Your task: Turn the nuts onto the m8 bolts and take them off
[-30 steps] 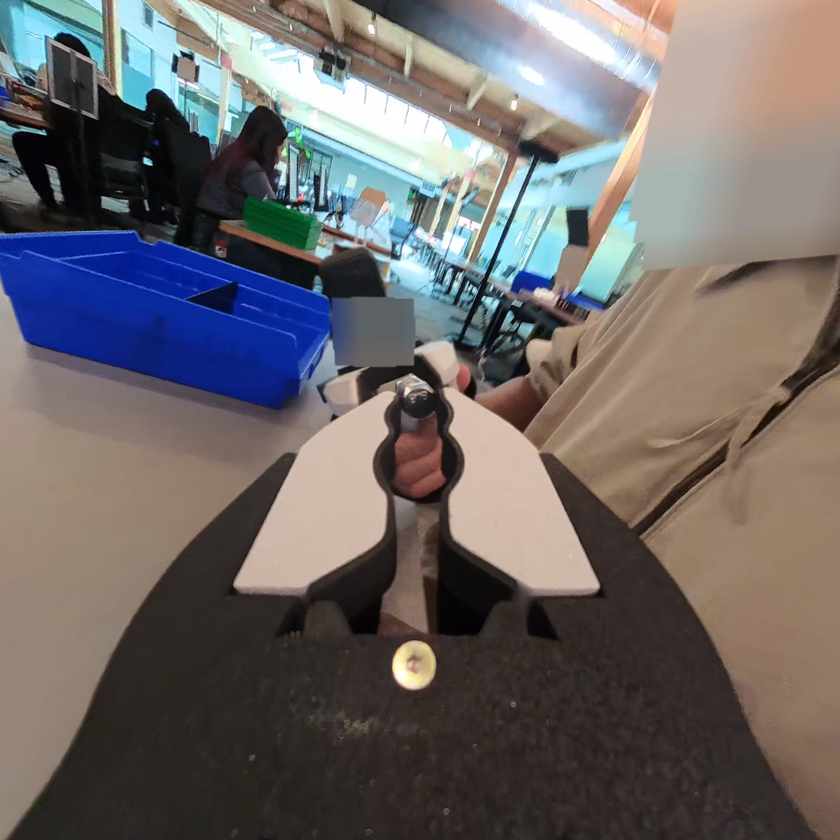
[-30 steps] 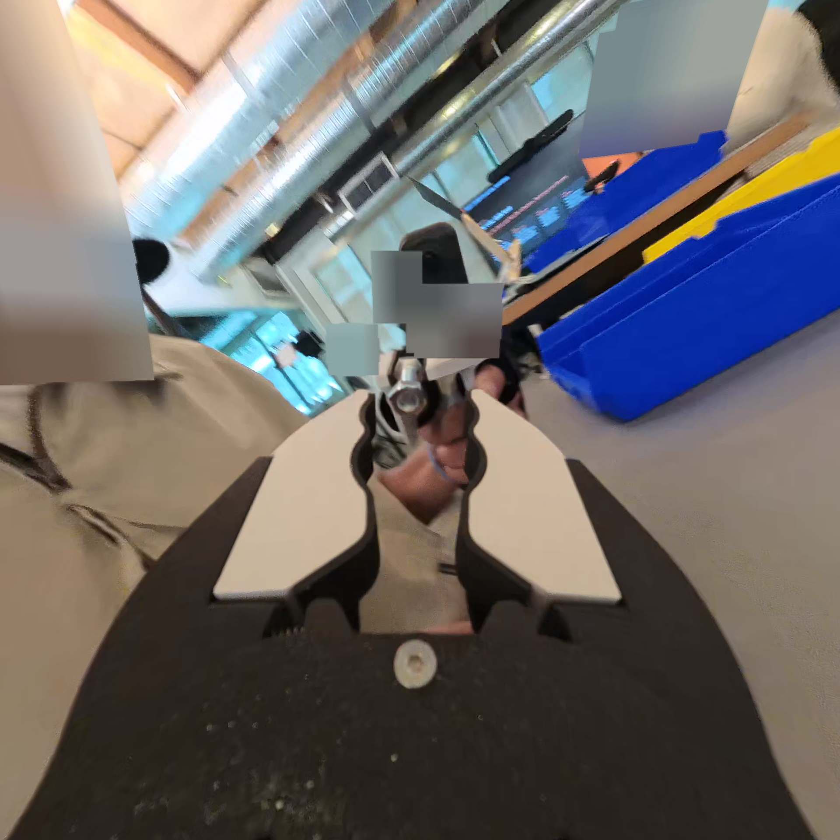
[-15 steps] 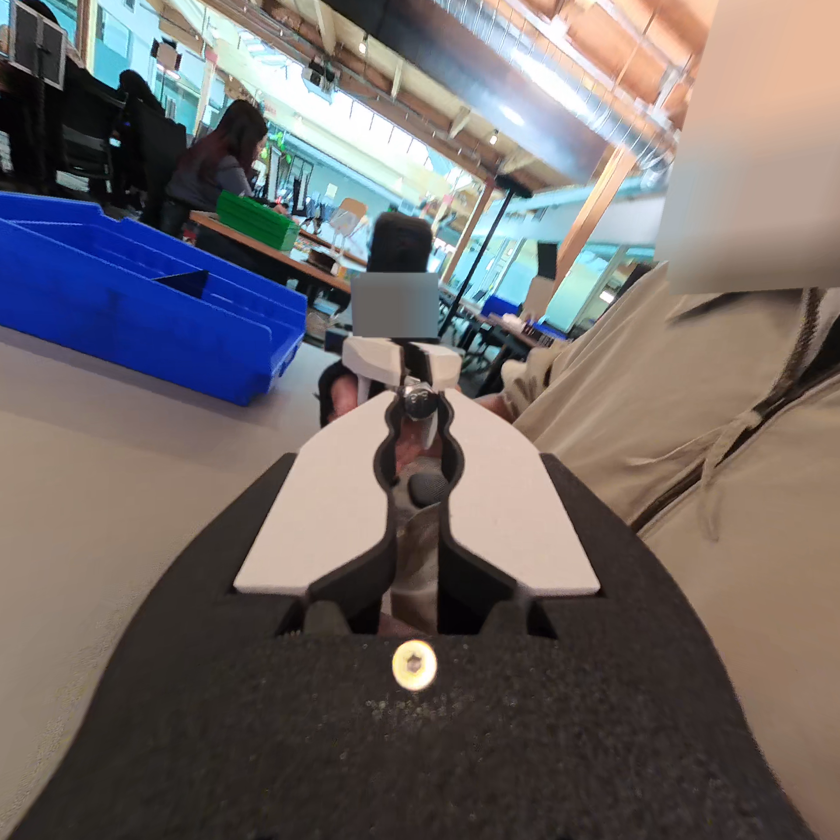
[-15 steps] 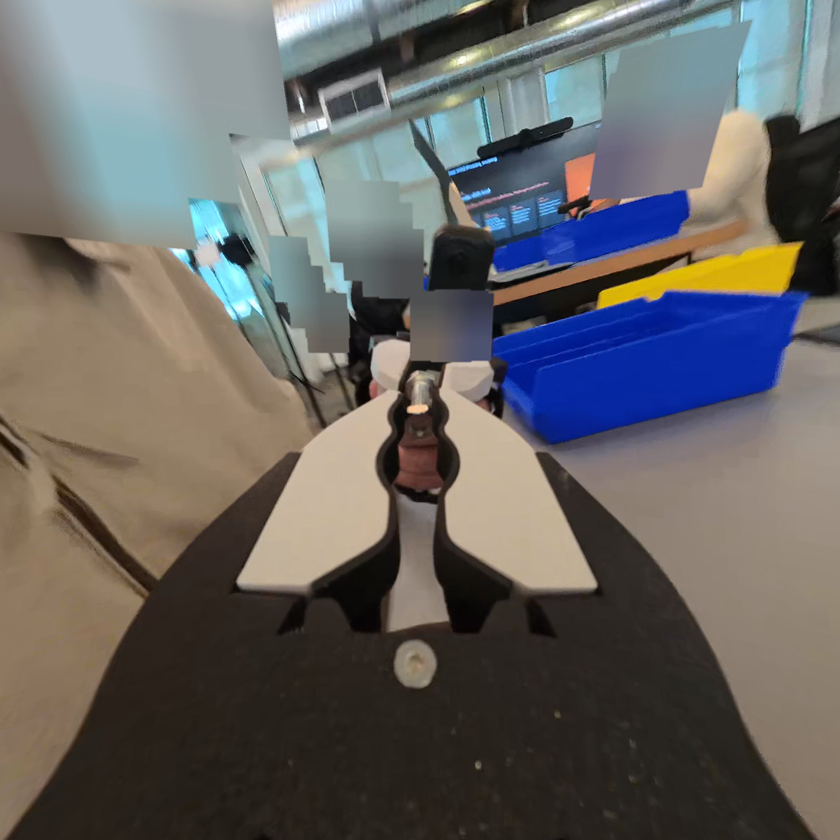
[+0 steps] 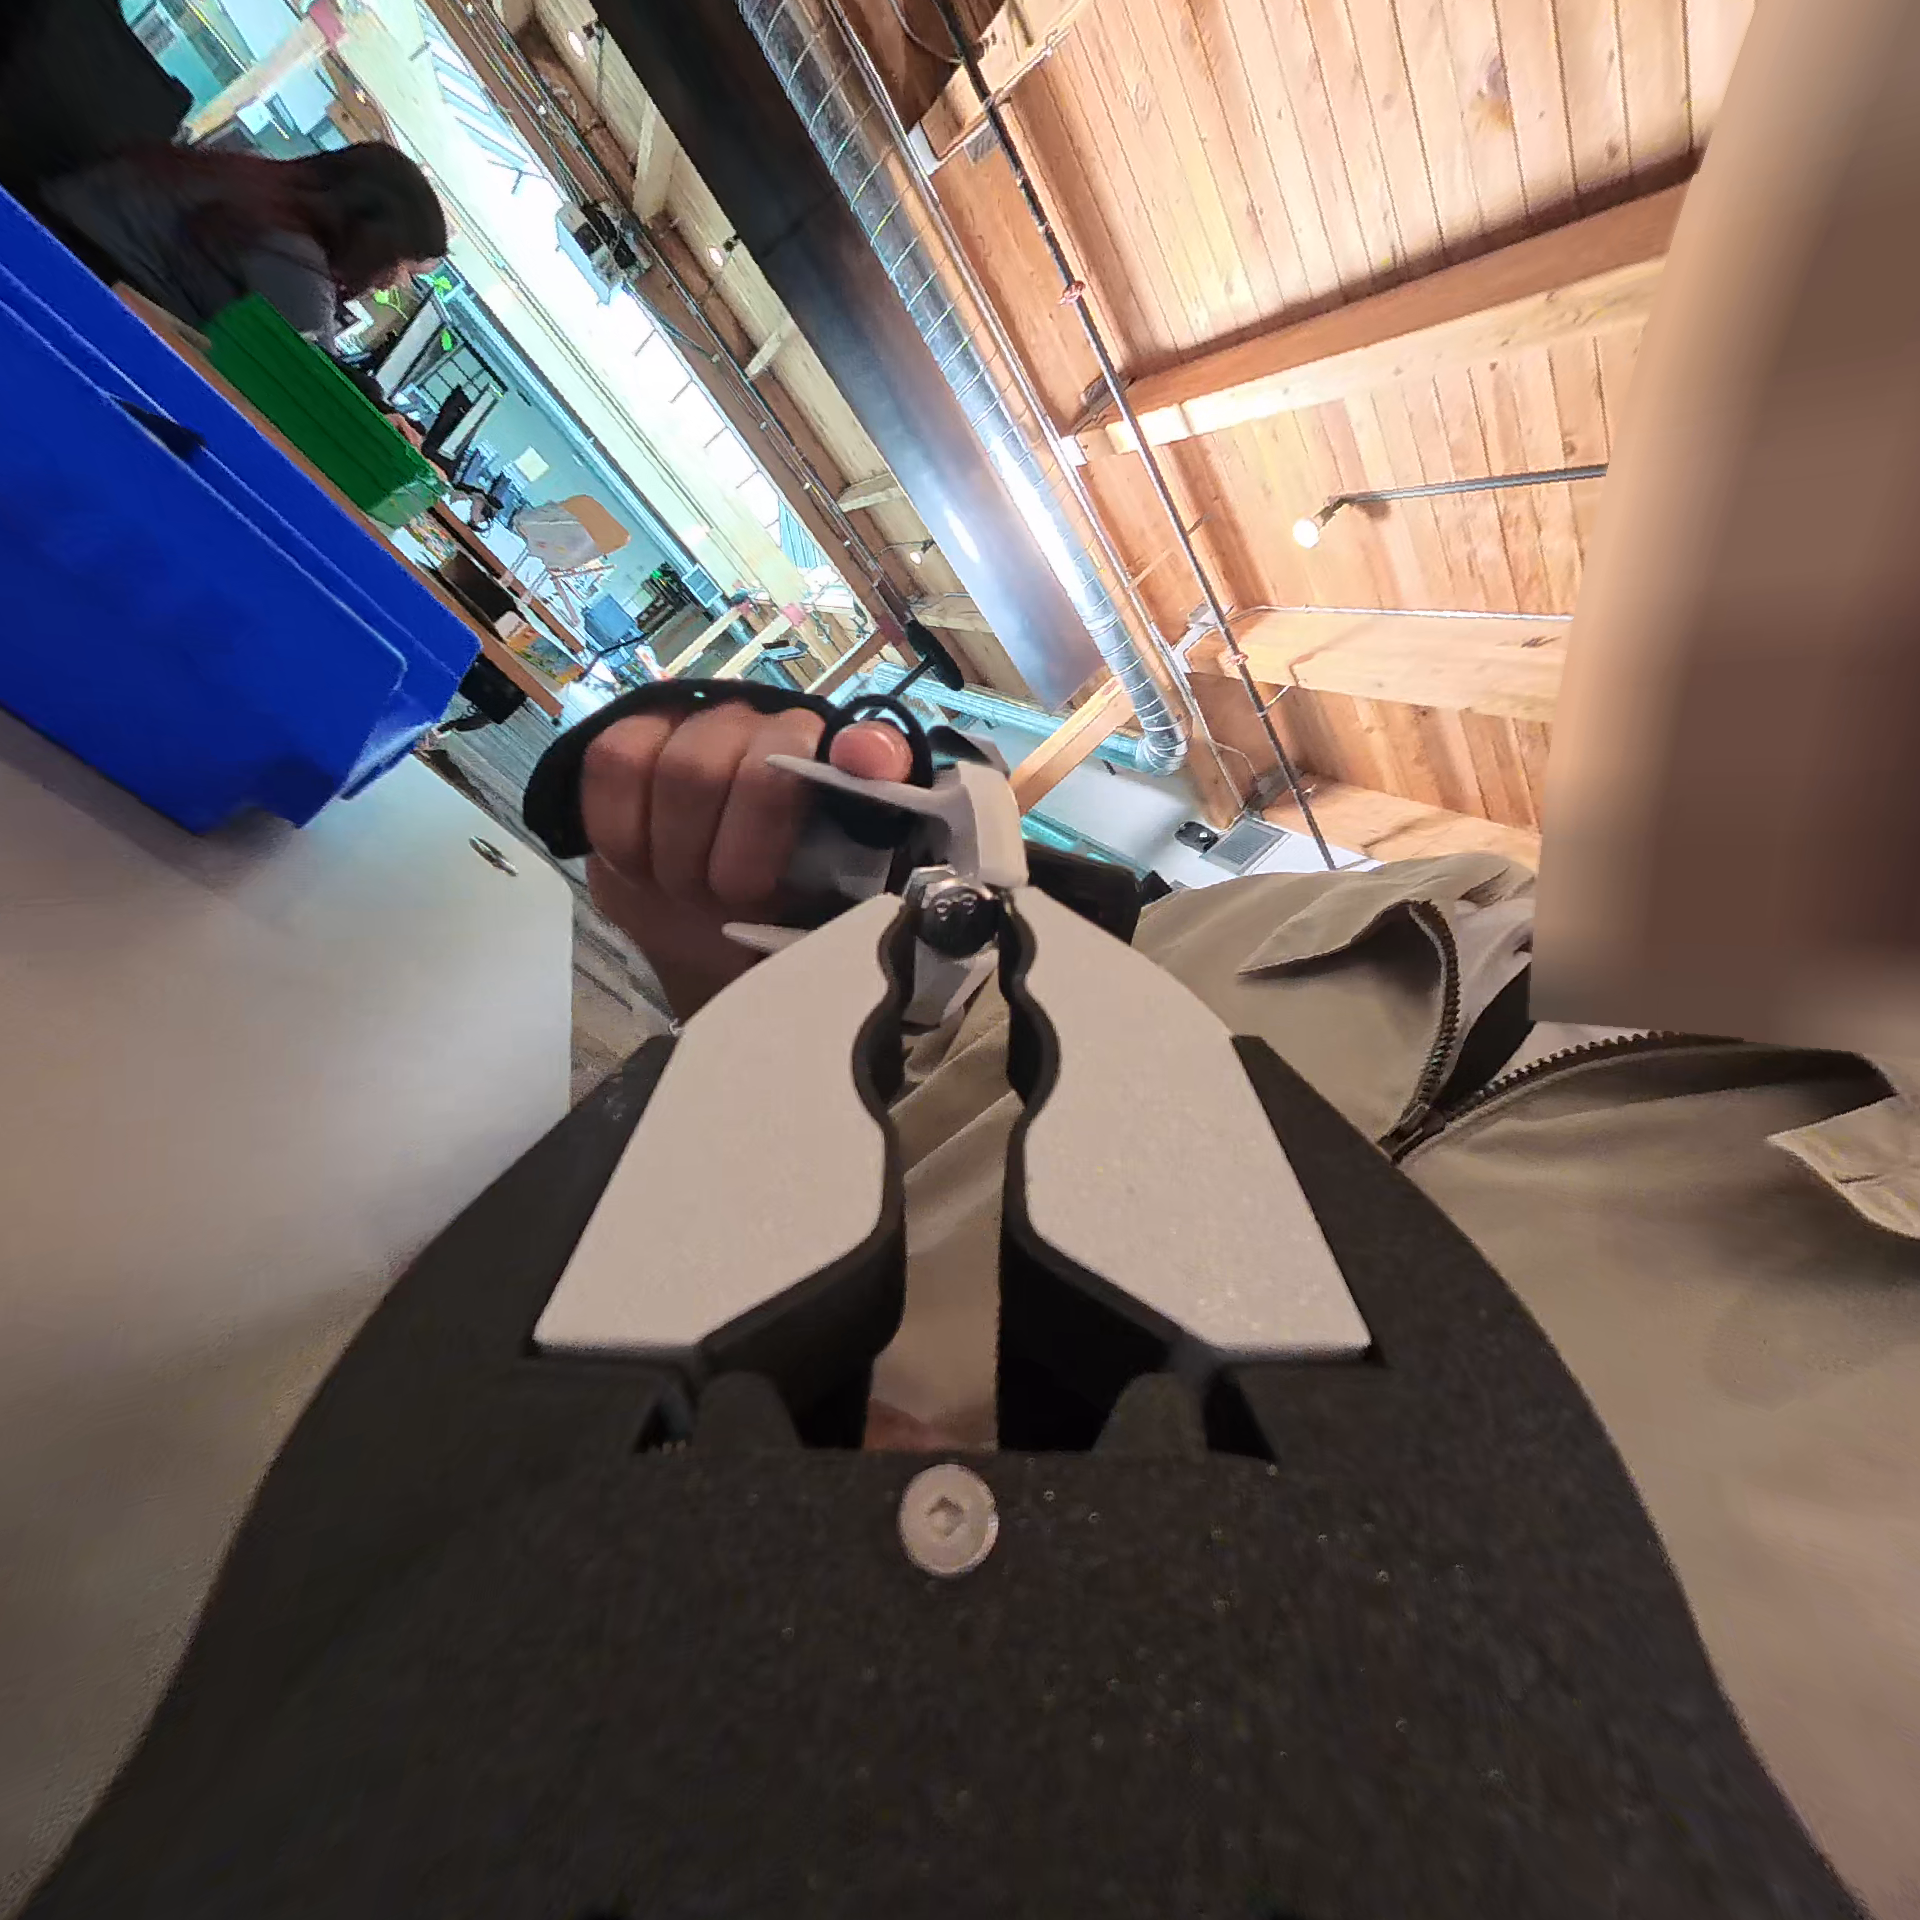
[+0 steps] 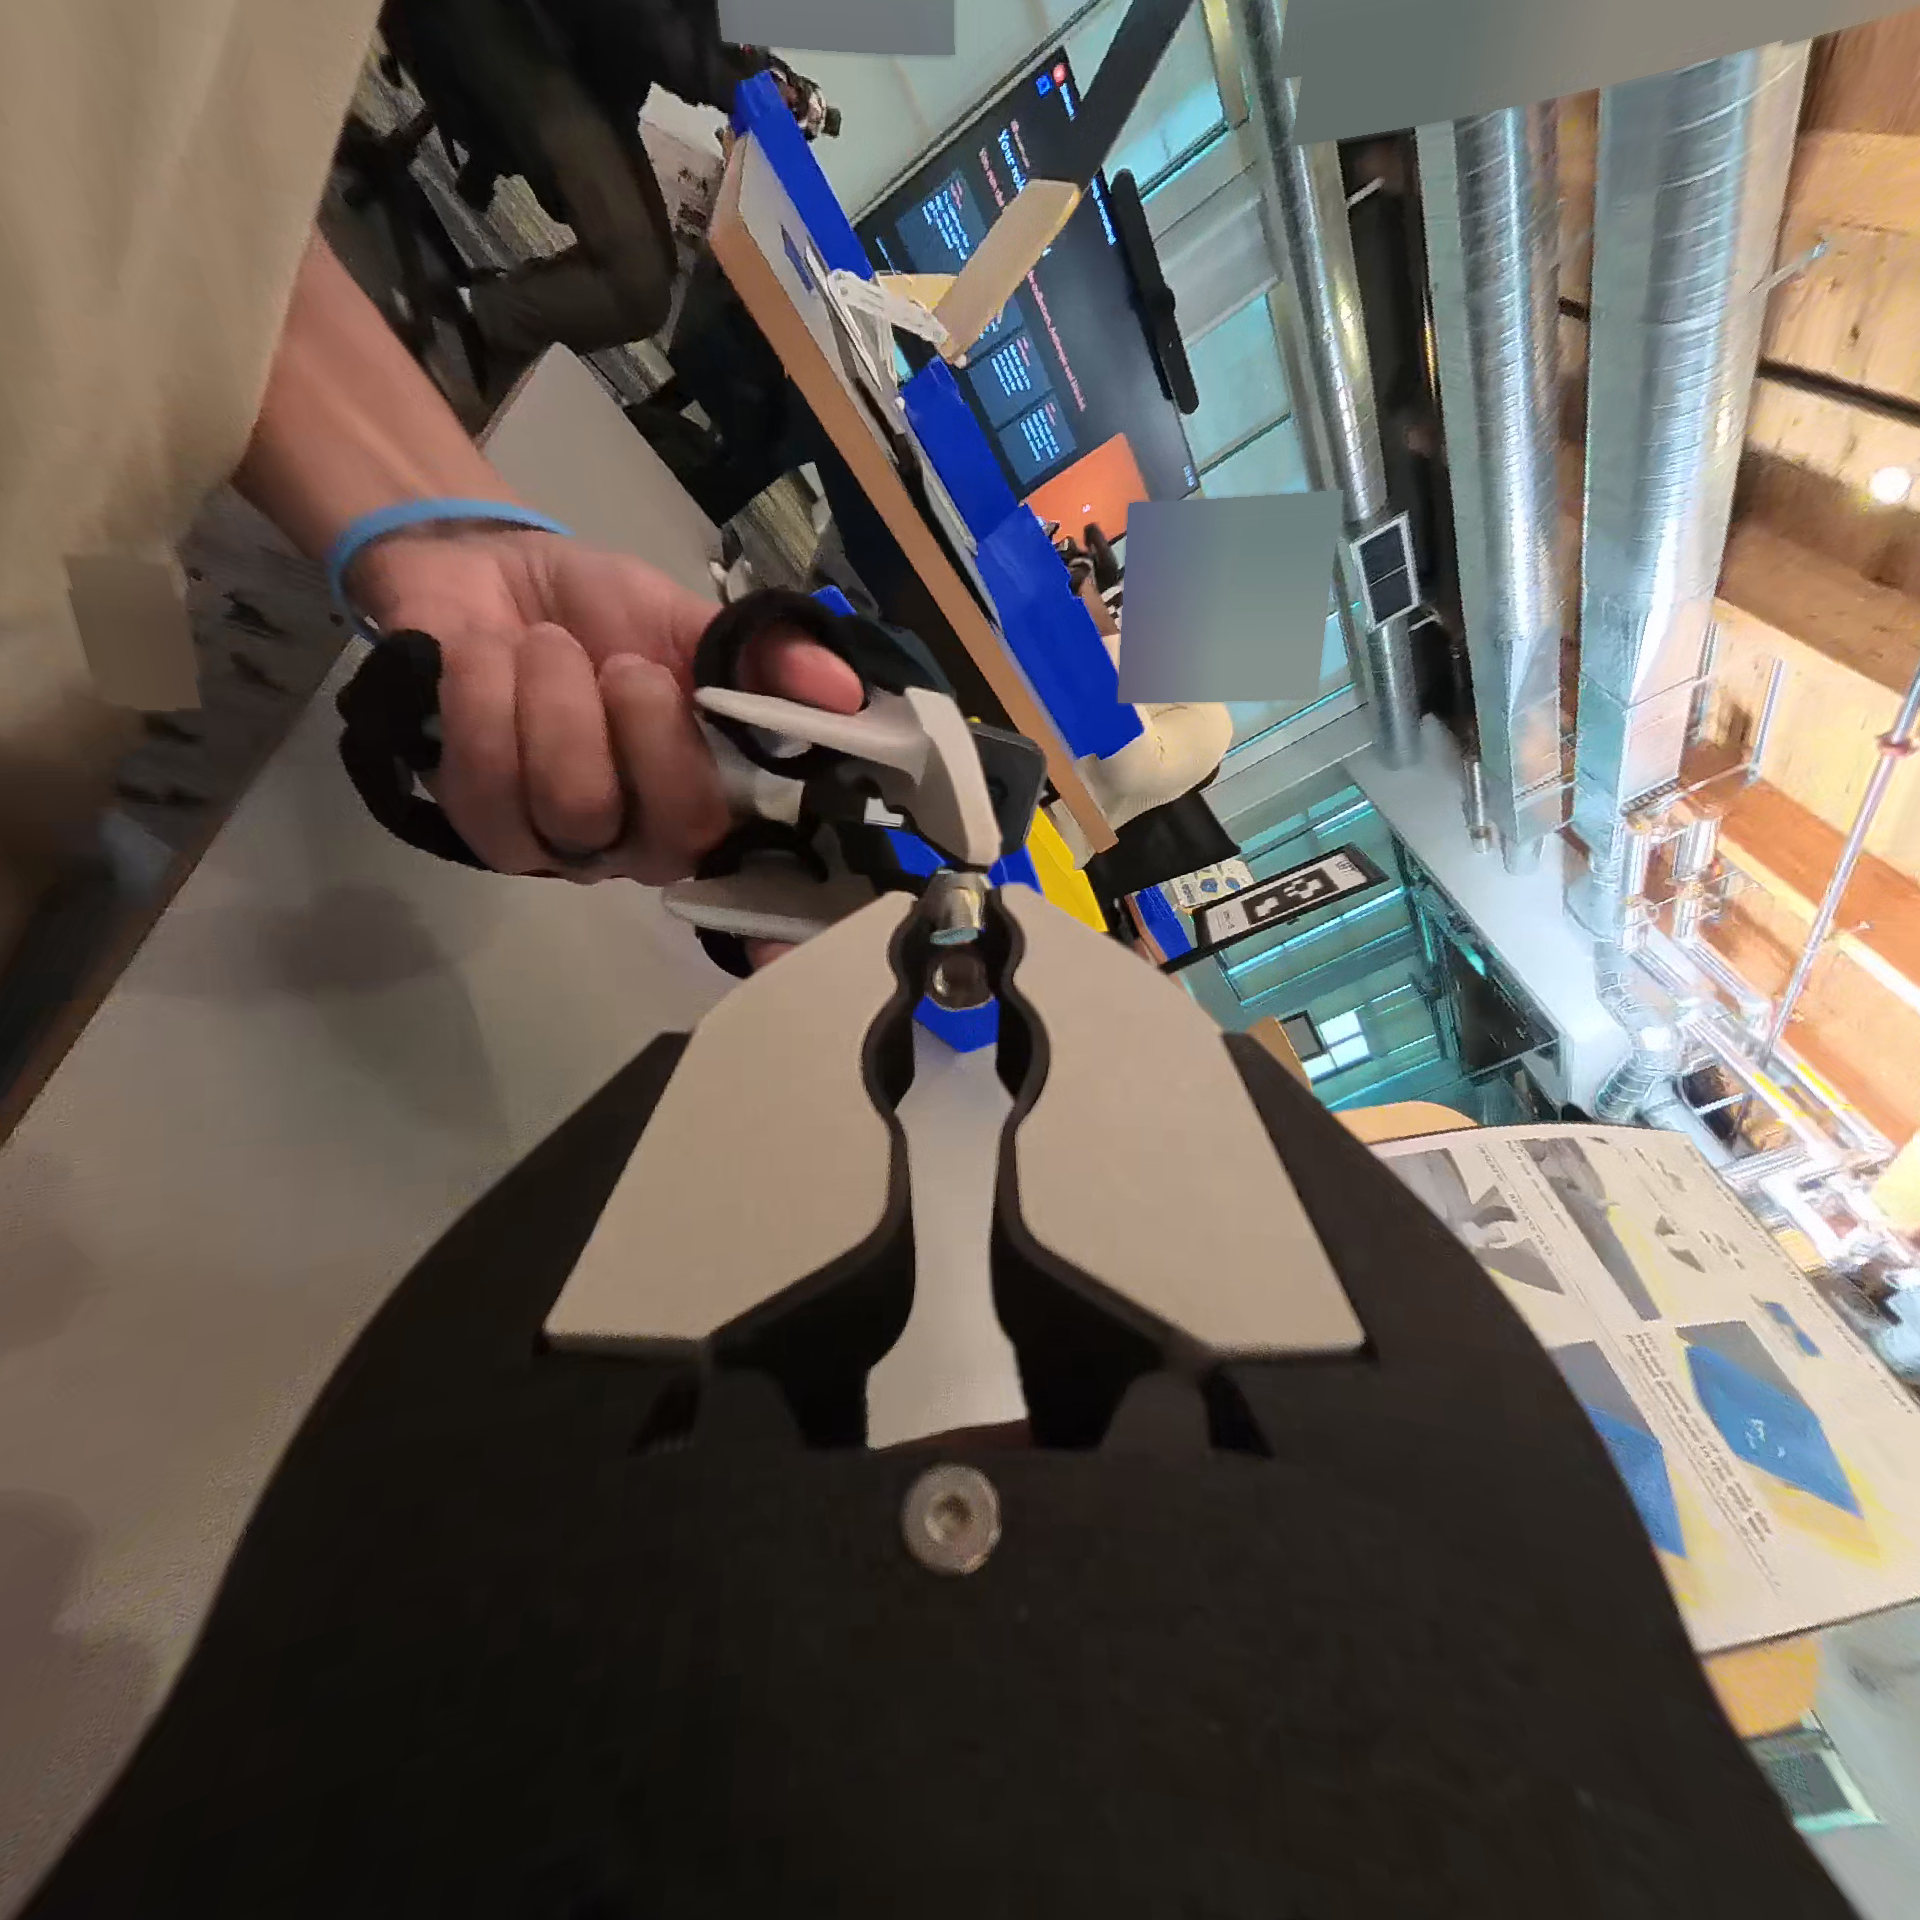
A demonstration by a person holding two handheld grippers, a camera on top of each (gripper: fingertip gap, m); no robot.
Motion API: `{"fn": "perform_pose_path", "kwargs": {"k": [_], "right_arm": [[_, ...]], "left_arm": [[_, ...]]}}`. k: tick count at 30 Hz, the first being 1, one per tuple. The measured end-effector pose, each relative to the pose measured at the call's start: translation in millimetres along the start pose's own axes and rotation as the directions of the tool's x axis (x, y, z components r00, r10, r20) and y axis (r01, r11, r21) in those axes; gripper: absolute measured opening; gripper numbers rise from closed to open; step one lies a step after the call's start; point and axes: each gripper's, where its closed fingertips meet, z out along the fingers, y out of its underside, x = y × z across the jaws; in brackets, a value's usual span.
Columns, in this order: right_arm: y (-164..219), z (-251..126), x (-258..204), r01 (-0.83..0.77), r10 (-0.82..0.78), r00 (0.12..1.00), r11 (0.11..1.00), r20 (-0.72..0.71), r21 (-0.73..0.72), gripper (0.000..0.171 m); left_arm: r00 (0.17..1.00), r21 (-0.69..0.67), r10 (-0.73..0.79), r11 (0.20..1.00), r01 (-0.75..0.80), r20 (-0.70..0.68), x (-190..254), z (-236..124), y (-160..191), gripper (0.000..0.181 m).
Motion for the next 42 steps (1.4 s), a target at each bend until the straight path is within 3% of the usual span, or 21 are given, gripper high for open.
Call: {"fn": "perform_pose_path", "kwargs": {"k": [5,8,9,11,13,15,17,22,25,28,30,33,37,40,42], "right_arm": [[4.5,0.4,7.1,-0.266,0.265,0.964,0.963,0.017,0.054,0.014],[8.1,-3.6,15.8,-0.472,0.471,0.881,0.875,0.034,0.109,0.04],[9.7,-5.3,18.7,-0.553,0.552,0.832,0.822,0.049,0.132,0.041],[16.6,-3.6,19.8,-0.765,0.755,0.644,0.631,0.125,0.131,0.041],[19.8,0.5,20.1,-0.94,0.909,0.339,0.32,0.241,0.115,0.041],[20.4,1.8,24.0,-0.995,0.93,0.036,0.0,0.367,0.098,0.042],[20.7,4.6,24.3,-0.977,0.879,-0.169,-0.211,0.447,0.045,0.039],[22.9,17.1,9.3,-0.912,0.785,-0.395,-0.399,0.477,-0.099,0.037],[24.1,16.6,14.7,-0.884,0.737,-0.438,-0.458,0.515,-0.095,0.016],[24.4,17.4,11.6,-0.924,0.791,-0.362,-0.373,0.494,-0.08,0.015],[24.2,18.2,11.2,-0.962,0.847,-0.26,-0.268,0.464,-0.051,0.015],[24.1,19.3,9.5,-1.0,0.923,0.023,0.029,0.385,-0.008,0.015],[22.9,19.8,7.1,-0.894,0.855,0.431,0.449,0.289,0.005,0.015],[24.7,19.4,9.2,-0.733,0.713,0.667,0.68,0.213,0.017,0.015],[27.8,19.2,12.7,-0.617,0.608,0.779,0.787,0.153,0.013,0.015]], "left_arm": [[0.995,-0.027,0.094,0.995,-0.093,0.041,-0.9,0.1,-7.2,0.014],[0.987,-0.014,0.156,0.988,-0.155,0.042,2.8,-2.8,-19.8,0.015],[0.981,-0.019,0.184,0.983,-0.183,0.07,0.2,-4.4,-23.7,0.014],[0.964,-0.047,0.248,0.969,-0.244,0.096,-1.5,-7.4,-27.7,0.014],[0.925,-0.105,0.351,0.935,-0.338,0.144,-4.7,-9.2,-29.4,0.014],[0.872,-0.183,0.452,0.888,-0.421,0.189,-10.5,-9.2,-28.4,0.015],[0.829,-0.24,0.527,0.843,-0.482,0.185,-10.9,-7.8,-27.0,0.015],[0.751,-0.3,0.635,0.763,-0.572,0.184,-12.9,-3.2,-30.1,0.015],[0.718,-0.341,0.673,0.726,-0.597,0.178,-15.8,-1.8,-28.6,0.015],[0.713,-0.35,0.679,0.72,-0.599,0.177,-14.6,-2.4,-27.9,0.015],[0.733,-0.33,0.656,0.742,-0.584,0.18,-14.1,-3.1,-28.2,0.015],[0.796,-0.274,0.58,0.805,-0.527,0.174,-11.3,-3.2,-28.0,0.015],[0.868,-0.196,0.477,0.873,-0.447,0.142,-5.1,-2.0,-26.4,0.015],[0.902,-0.155,0.412,0.906,-0.393,0.126,-2.9,-0.6,-25.5,0.015],[0.907,-0.138,0.398,0.914,-0.381,0.136,-6.0,-0.5,-26.3,0.015]]}}
